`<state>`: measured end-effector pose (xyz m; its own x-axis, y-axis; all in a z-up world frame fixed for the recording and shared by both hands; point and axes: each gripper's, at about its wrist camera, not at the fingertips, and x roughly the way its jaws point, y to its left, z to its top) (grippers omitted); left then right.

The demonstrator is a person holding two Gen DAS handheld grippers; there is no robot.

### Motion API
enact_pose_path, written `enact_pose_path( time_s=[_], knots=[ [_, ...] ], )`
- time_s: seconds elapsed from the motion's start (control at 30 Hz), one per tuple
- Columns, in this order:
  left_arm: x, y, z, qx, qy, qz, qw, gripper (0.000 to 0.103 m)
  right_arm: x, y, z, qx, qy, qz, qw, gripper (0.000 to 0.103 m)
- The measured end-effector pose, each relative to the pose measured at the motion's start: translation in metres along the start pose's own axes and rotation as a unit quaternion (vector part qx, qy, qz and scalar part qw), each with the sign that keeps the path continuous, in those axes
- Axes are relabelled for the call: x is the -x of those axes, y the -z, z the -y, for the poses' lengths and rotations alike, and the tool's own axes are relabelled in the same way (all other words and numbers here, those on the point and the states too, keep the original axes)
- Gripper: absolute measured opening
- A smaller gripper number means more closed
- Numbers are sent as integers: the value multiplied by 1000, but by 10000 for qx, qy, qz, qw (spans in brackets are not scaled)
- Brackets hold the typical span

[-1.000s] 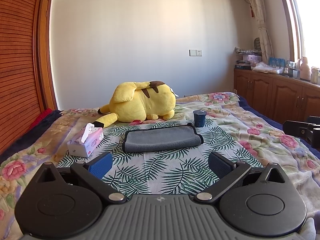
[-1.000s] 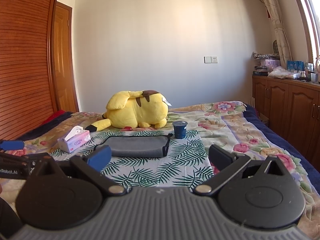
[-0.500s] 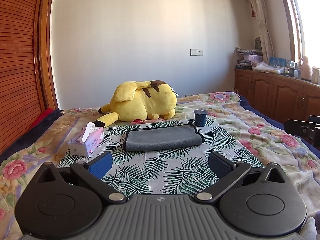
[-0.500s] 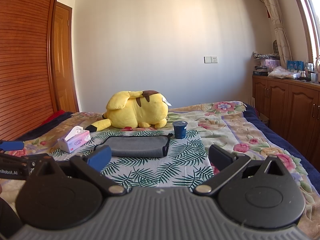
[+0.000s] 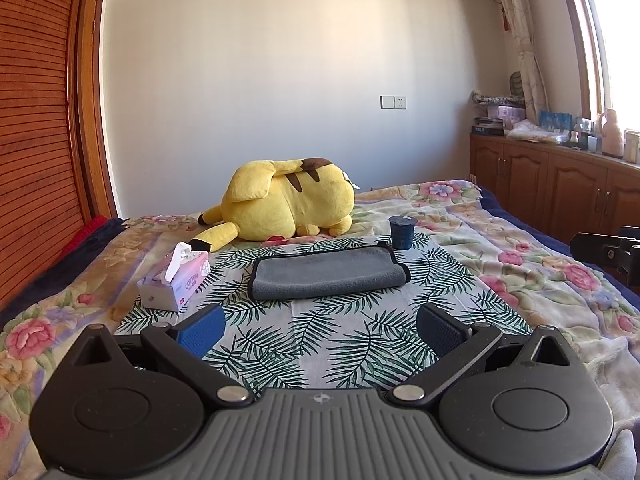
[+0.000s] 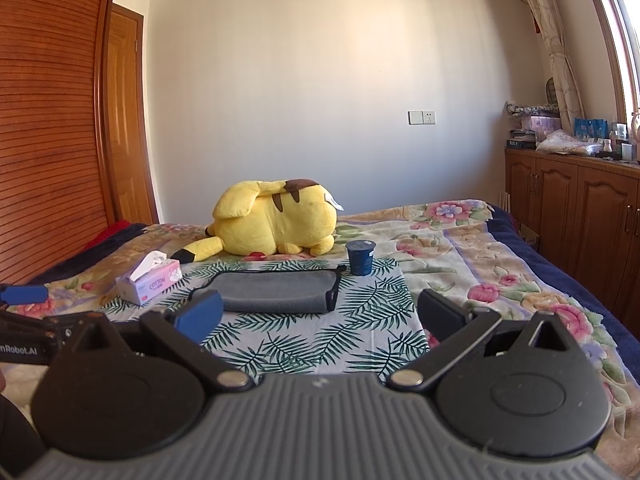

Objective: Fold towel

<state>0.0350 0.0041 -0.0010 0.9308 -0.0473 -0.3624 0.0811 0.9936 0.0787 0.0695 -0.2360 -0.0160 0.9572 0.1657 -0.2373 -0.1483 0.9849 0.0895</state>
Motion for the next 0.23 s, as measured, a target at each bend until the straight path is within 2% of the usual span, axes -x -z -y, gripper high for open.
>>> enact_pose_path(
  time_s=[0.23],
  knots=[
    [0, 1, 0, -1, -5, -7, 10000, 87, 0, 0, 0, 2, 1, -3, 10000, 103]
  ],
)
